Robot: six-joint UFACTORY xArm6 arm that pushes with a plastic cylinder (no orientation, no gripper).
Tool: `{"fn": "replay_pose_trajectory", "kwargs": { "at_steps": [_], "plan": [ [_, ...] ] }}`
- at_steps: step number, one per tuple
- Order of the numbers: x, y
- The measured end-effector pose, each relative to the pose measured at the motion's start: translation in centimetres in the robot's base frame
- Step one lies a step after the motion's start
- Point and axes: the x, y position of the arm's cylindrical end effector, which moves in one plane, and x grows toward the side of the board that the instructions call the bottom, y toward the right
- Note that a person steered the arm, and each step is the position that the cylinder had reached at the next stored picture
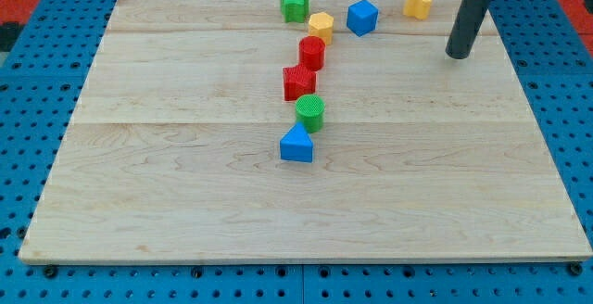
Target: Move yellow heart closer to the blue cube
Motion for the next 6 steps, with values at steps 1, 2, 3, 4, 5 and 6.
{"fn": "replay_pose_trajectory", "kwargs": {
  "at_steps": [1,2,3,4,5,6],
  "plan": [
    [-3.5,6.9],
    [-10.2,8.5],
    [-13.4,9.6],
    [-12.9,6.5],
    [-12.8,-0.2],
    [-11.7,-4.4]
  ]
}}
